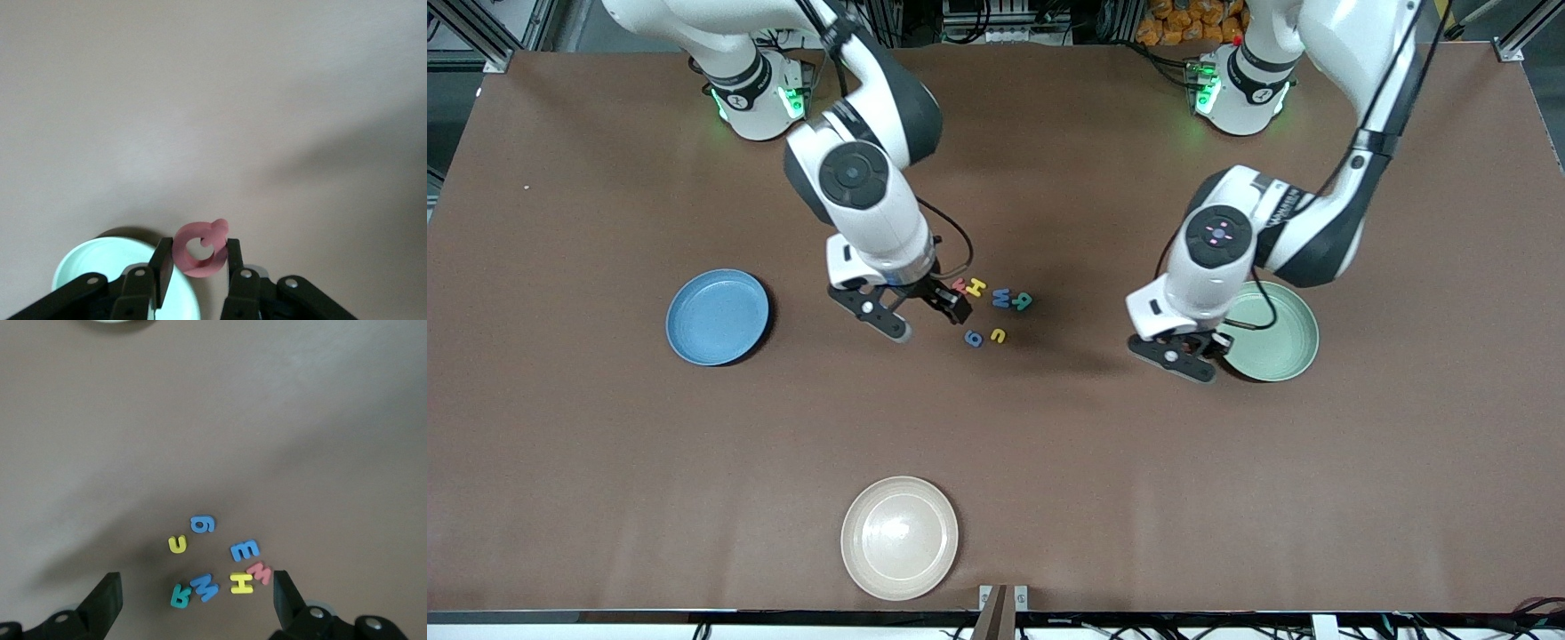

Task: Sort upper and lower case letters into plates
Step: 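Carry the pink q to the green plate while the right gripper reaches the letters, then release the q on the green plate while the right gripper grasps the yellow u, then carry the yellow u to the blue plate with the right gripper, then release the u on the blue plate while the left gripper returns to the letters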

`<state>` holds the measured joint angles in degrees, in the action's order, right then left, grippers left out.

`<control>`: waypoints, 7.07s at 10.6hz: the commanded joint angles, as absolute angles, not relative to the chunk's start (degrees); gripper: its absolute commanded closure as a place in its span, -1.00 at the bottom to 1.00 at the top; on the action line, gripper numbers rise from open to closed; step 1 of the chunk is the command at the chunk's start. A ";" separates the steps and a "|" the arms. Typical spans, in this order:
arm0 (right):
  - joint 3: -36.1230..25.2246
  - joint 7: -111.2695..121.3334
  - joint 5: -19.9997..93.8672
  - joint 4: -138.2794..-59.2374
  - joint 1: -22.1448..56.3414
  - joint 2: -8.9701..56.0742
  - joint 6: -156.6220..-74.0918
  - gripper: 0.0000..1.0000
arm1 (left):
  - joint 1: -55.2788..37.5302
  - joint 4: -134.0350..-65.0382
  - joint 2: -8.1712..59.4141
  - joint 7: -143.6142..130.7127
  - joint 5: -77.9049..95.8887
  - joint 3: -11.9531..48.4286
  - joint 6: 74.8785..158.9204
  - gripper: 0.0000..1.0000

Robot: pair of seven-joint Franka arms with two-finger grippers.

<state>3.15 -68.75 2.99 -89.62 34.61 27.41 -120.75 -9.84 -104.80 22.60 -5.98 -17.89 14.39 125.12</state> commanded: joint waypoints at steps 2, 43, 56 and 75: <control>2.90 -66.36 2.55 -88.51 38.05 33.38 -128.12 -1.00 | -3.36 -107.31 21.09 -1.68 -17.75 15.12 124.28 1.00; 4.21 -67.86 1.05 -70.48 36.85 45.20 -118.16 1.00 | 6.15 -98.79 22.85 -3.43 -11.43 19.69 117.07 -1.00; 3.69 -24.65 3.96 -113.18 -1.65 21.10 -115.65 1.00 | -1.58 -91.42 28.38 -2.55 -10.02 25.14 116.10 -1.00; 4.04 -37.33 4.75 -108.46 8.43 22.58 -118.29 -1.00 | -18.71 -105.18 35.33 -7.82 -20.57 25.49 136.90 -1.00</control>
